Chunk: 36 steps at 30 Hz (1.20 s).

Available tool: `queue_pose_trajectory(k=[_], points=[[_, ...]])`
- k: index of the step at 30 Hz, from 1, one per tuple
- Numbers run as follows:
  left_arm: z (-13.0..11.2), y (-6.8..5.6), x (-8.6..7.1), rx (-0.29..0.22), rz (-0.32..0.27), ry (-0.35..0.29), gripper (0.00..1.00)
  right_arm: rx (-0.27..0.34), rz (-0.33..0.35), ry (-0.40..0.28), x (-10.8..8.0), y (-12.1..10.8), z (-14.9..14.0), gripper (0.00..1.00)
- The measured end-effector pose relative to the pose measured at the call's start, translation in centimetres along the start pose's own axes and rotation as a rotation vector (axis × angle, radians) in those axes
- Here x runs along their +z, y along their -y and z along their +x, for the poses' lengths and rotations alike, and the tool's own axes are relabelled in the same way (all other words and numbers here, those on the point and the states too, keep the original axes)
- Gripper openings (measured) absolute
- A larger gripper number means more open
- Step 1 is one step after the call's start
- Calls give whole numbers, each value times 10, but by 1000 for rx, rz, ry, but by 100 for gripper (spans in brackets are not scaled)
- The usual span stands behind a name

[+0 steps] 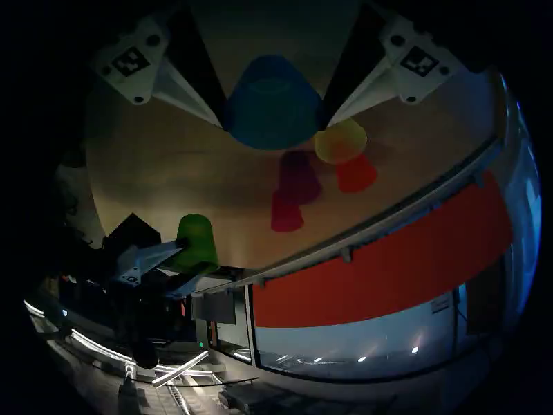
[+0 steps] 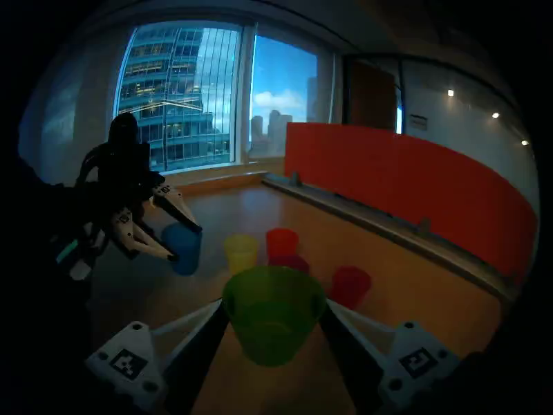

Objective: Pour water

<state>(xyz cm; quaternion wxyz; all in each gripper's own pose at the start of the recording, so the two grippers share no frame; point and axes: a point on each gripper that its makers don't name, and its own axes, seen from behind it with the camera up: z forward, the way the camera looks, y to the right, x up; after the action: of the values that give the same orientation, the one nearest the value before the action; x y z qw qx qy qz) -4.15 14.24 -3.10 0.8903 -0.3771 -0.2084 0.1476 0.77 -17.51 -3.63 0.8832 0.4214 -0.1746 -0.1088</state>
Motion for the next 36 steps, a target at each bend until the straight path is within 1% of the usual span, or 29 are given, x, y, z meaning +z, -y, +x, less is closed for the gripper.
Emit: queue_pose_trajectory(k=[5, 8, 12, 17, 25, 32, 36], points=[[-14, -2, 7, 4, -14, 40, 91, 1, 12, 43, 4, 1, -15, 90], [-21, -3, 11, 17, -22, 65, 91, -4, 17, 65, 7, 1, -22, 90], [-26, -4, 16, 28, -28, 83, 91, -10, 20, 84, 11, 1, -28, 90], [-34, -2, 22, 12, -35, 92, 91, -3, 21, 93, 14, 0, -32, 90], [-43, 3, 32, -12, -35, 95, 91, 3, 15, 112, 15, -3, -40, 90], [-48, 2, 35, -15, -41, 93, 91, 5, 17, 123, 17, -2, -45, 91], [-50, 2, 34, -19, -42, 94, 91, 3, 16, 130, 18, -2, -48, 90]])
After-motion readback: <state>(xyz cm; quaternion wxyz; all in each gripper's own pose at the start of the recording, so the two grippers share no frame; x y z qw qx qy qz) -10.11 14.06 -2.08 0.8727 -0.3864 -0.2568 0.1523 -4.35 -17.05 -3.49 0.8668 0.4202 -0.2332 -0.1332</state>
